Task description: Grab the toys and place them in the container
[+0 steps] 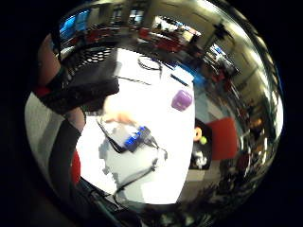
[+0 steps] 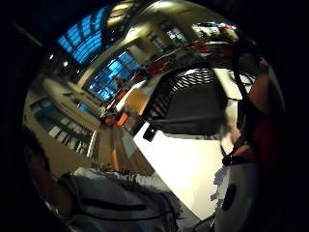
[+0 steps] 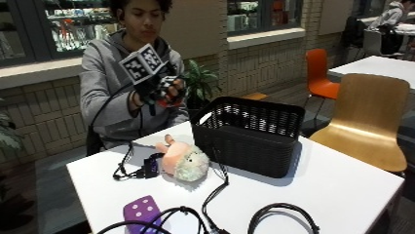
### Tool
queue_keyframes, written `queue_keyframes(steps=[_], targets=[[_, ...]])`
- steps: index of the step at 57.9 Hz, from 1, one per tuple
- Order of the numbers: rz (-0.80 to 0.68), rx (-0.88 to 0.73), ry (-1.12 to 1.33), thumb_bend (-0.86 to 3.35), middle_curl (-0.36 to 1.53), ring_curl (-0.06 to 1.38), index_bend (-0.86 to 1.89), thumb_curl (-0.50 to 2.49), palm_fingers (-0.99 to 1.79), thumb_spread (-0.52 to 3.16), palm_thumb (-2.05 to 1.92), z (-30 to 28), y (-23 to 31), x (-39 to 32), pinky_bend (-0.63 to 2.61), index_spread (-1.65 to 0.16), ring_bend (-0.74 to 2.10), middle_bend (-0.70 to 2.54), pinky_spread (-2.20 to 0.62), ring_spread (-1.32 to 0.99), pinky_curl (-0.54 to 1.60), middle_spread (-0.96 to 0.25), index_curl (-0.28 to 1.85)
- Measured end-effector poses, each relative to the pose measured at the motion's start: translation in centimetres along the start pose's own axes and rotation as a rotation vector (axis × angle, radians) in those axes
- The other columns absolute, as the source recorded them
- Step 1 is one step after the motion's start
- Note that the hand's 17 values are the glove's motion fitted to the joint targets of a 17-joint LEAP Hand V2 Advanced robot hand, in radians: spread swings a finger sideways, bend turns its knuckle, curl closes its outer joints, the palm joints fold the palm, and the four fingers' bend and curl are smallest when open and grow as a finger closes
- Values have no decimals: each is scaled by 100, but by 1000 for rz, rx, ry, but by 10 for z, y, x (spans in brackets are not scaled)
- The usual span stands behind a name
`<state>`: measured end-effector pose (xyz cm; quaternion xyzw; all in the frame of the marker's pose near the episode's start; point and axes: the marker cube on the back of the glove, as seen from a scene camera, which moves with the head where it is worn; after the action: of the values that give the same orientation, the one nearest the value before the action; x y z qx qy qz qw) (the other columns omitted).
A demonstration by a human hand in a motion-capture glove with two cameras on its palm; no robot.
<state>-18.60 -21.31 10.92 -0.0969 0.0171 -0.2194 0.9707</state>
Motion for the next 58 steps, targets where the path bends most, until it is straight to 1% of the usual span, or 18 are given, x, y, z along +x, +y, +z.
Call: queue_keyframes(steps=[3,11,16,19,20,24,25,26,27,28,29,33,37,42,49,58], targets=[[-39,-49,-9,27,62,60,80,87,79,80,77,10,-23,-15,101,-15,104,70,-38,-37,53,-25,76],[-78,-100,-55,26,68,64,84,94,74,72,77,41,-85,-41,106,-15,107,73,-38,-37,56,-26,81],[-86,-111,-53,26,72,66,86,97,68,69,77,54,-104,-52,108,-14,109,73,-38,-38,57,-26,84],[-76,-131,-45,26,74,67,86,99,57,69,77,60,-112,-53,109,-15,108,72,-37,-37,59,-26,86],[-70,-144,-45,26,73,67,83,98,47,70,76,61,-114,-52,109,-15,106,69,-36,-36,58,-25,86],[-38,-232,-36,25,73,68,73,97,32,78,74,65,-116,-47,112,-16,106,66,-34,-35,60,-24,85],[-31,-257,-26,25,71,64,65,95,10,89,69,66,-116,-44,111,-17,96,62,-31,-33,59,-22,82],[-26,-278,-18,21,69,63,63,91,-14,95,61,66,-116,-41,114,-19,85,54,-27,-29,61,-19,82],[-26,-293,-15,15,68,62,59,87,-31,98,53,65,-115,-39,115,-20,76,50,-23,-26,61,-16,81],[-26,-299,-18,13,66,61,54,85,-36,102,49,64,-114,-38,113,-21,70,46,-20,-23,60,-14,78],[-26,-299,-24,5,64,57,45,80,-51,104,37,61,-113,-36,107,-22,61,43,-17,-21,57,-12,73],[-5,-270,-46,-2,57,48,25,71,-43,113,27,50,-110,-25,97,-25,42,32,-10,-15,51,-6,63],[32,-251,-54,-3,53,42,17,65,-29,119,22,36,-103,-9,87,-27,30,24,-5,-12,46,-4,56],[74,-264,-42,-2,50,39,12,59,-20,125,20,20,-94,25,80,-28,22,19,-2,-9,43,-1,49],[136,-406,-18,-2,47,38,6,52,-19,129,18,14,-73,78,78,-29,20,16,1,-6,41,0,41],[218,-600,32,-1,41,38,5,47,-24,130,21,51,-33,114,82,-29,19,13,2,-4,40,2,31]])
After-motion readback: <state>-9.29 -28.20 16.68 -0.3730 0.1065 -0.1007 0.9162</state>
